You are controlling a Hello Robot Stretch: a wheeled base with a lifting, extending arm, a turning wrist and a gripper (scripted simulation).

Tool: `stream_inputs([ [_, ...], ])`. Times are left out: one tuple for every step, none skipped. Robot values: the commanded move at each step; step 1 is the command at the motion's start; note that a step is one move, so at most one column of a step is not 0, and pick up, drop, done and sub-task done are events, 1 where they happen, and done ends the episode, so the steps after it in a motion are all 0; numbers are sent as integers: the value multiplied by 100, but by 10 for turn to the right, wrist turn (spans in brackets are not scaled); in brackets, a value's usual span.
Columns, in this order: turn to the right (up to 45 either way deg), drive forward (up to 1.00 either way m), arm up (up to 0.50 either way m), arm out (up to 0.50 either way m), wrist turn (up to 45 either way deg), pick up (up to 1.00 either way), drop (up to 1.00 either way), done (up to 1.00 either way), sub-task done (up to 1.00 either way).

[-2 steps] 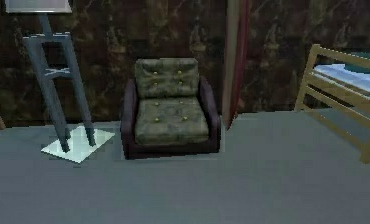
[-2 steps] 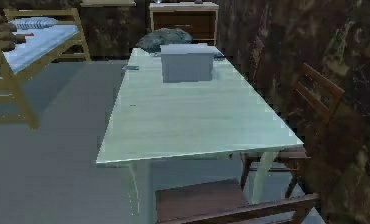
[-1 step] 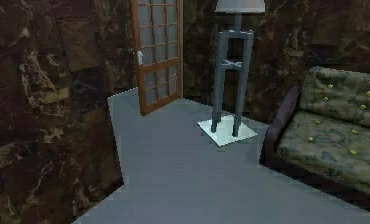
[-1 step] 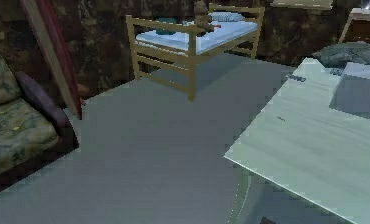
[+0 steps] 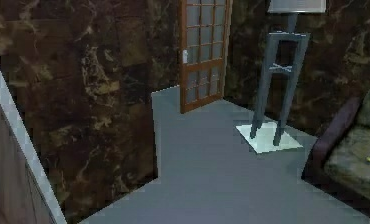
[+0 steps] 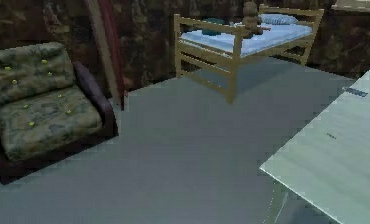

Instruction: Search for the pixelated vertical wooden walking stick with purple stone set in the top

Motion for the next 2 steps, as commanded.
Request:
stream_inputs([
  [0, 40, 0, 0, 0, 0, 0, 0, 0],
  [0, 100, 0, 0, 0, 0, 0, 0, 0],
])
